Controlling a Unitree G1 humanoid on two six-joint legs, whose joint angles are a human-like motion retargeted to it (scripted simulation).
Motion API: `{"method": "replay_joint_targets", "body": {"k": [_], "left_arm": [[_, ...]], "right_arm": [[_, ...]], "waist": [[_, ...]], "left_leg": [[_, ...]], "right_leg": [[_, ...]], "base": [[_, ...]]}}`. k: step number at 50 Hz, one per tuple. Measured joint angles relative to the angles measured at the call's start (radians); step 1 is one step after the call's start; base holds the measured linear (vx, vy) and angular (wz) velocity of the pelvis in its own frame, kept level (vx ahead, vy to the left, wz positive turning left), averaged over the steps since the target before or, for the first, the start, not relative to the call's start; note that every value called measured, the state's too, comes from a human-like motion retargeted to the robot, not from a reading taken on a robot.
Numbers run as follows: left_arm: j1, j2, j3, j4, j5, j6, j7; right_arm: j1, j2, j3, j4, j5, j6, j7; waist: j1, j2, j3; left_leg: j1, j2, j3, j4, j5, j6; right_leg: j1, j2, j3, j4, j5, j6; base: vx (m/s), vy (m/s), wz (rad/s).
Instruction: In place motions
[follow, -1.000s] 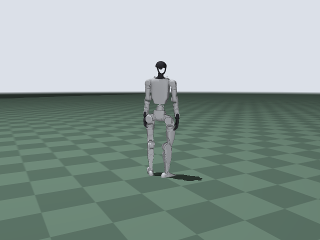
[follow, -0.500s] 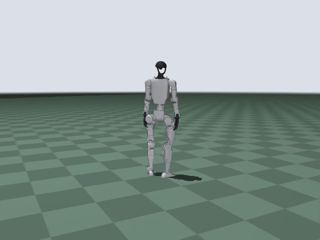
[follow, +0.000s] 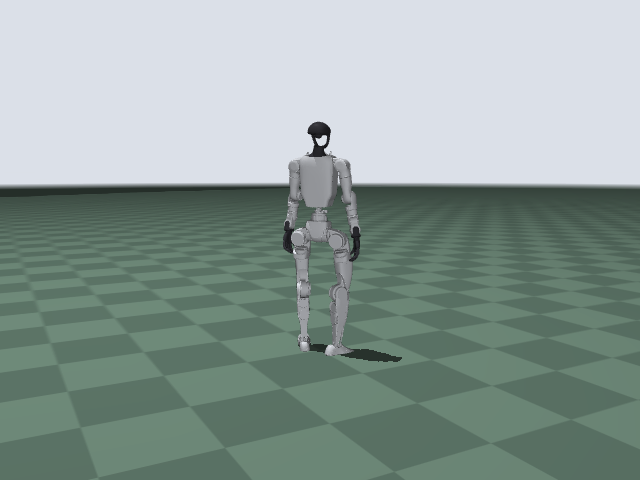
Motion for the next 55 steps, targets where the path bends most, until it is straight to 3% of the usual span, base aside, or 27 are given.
{"method": "replay_joint_targets", "body": {"k": [7, 15, 19, 22, 25, 28, 31, 35, 42, 45, 48, 52, 55], "left_arm": [[-0.331, -0.014, 0.096, -0.085, -0.076, -0.118, 0.125], [-0.356, -0.096, 0.049, -0.42, -0.116, -0.242, 0.231], [-0.274, -0.092, 0.05, -0.453, -0.139, -0.278, 0.238], [-0.158, -0.091, 0.07, -0.404, -0.095, -0.24, 0.188], [0.021, -0.093, 0.103, -0.321, -0.055, -0.194, 0.166], [0.168, -0.076, 0.17, -0.172, -0.066, -0.188, 0.144], [0.326, -0.049, 0.274, -0.007, -0.037, -0.089, 0.07], [0.618, -0.029, 0.331, 0.0, -0.015, 0.109, -0.009], [0.793, -0.047, 0.42, 0.0, -0.051, 0.063, 0.076], [0.744, -0.051, 0.417, 0.0, -0.105, 0.088, 0.099], [0.618, -0.035, 0.31, 0.0, -0.2, 0.058, 0.141], [0.307, -0.029, 0.063, 0.0, -0.261, -0.037, 0.336], [-0.005, -0.063, -0.052, 0.0, -0.123, -0.071, 0.307]], "right_arm": [[0.151, -0.137, -0.065, 0.124, 0.015, 0.071, -0.054], [0.379, -0.144, -0.257, 0.124, 0.295, 0.129, -0.096], [0.314, -0.118, -0.219, 0.124, 0.435, 0.112, -0.166], [0.214, -0.097, -0.127, 0.124, 0.481, 0.135, -0.161], [0.066, -0.05, 0.088, 0.124, 0.501, 0.204, -0.15], [-0.134, 0.028, 0.234, 0.124, 0.354, 0.203, -0.112], [-0.283, 0.133, 0.313, -0.059, 0.135, 0.146, 0.07], [-0.451, 0.238, 0.377, -0.333, 0.076, -0.013, 0.26], [-0.576, 0.282, 0.449, -0.625, 0.208, -0.173, 0.264], [-0.544, 0.269, 0.461, -0.669, 0.166, -0.272, 0.238], [-0.45, 0.23, 0.483, -0.622, 0.076, -0.276, 0.114], [-0.275, 0.159, 0.388, -0.401, -0.057, -0.172, -0.009], [-0.123, 0.086, 0.237, -0.151, -0.02, -0.026, -0.023]], "waist": [[-0.048, -0.017, 0.079], [0.018, -0.052, 0.015], [0.012, -0.03, 0.031], [-0.009, -0.006, 0.017], [0.016, 0.009, 0.01], [0.063, 0.024, 0.035], [0.09, 0.045, 0.065], [0.063, 0.059, 0.074], [0.032, 0.072, 0.069], [0.015, 0.059, 0.051], [0.004, 0.037, 0.02], [0.017, 0.026, 0.013], [0.02, 0.019, 0.014]], "left_leg": [[0.003, -0.002, -0.029, 0.003, 0.01, 0.008], [-0.037, -0.017, -0.054, -0.017, 0.043, 0.004], [-0.032, -0.003, -0.049, -0.024, 0.055, 0.003], [-0.037, 0.011, -0.056, -0.022, 0.06, -0.006], [-0.001, 0.029, -0.014, -0.041, 0.067, -0.017], [0.054, 0.045, 0.051, -0.067, 0.072, -0.026], [0.089, 0.068, 0.094, -0.074, 0.071, -0.04], [0.099, 0.092, 0.113, -0.071, 0.074, -0.055], [0.096, 0.111, 0.118, -0.079, 0.09, -0.065], [0.084, 0.105, 0.113, -0.086, 0.099, -0.064], [0.065, 0.096, 0.104, -0.085, 0.106, -0.06], [0.043, 0.081, 0.067, -0.078, 0.112, -0.048], [0.017, 0.071, 0.02, -0.065, 0.117, -0.039]], "right_leg": [[-0.035, 0.011, 0.28, 0.028, 0.001, 0.027], [0.004, 0.003, 0.167, -0.105, 0.012, 0.014], [0.02, 0.028, 0.15, -0.134, 0.02, 0.004], [0.021, 0.041, 0.128, -0.146, 0.021, -0.004], [0.017, 0.055, 0.151, -0.14, 0.023, -0.017], [0.005, 0.074, 0.218, -0.12, 0.026, -0.032], [-0.009, 0.094, 0.282, -0.102, 0.026, -0.039], [-0.015, 0.12, 0.315, -0.107, 0.027, -0.051], [-0.016, 0.138, 0.316, -0.111, 0.022, -0.058], [-0.016, 0.135, 0.303, -0.117, 0.018, -0.06], [-0.01, 0.122, 0.271, -0.125, 0.015, -0.06], [0.016, 0.112, 0.214, -0.134, 0.004, -0.061], [0.041, 0.102, 0.161, -0.141, -0.008, -0.056]], "base": [[-0.11, -0.04, 0.32], [0.04, -0.15, 0.34], [-0.09, -0.04, 0.16], [-0.03, 0.0, 0.23], [0.07, -0.07, -0.42], [-0.05, -0.08, -1.1], [-0.11, -0.07, -0.93], [-0.03, -0.07, -0.17], [-0.02, -0.03, 0.08], [0.01, -0.07, 0.31], [0.07, -0.04, 0.38], [-0.02, 0.08, 0.57], [-0.04, 0.11, 0.88]]}}
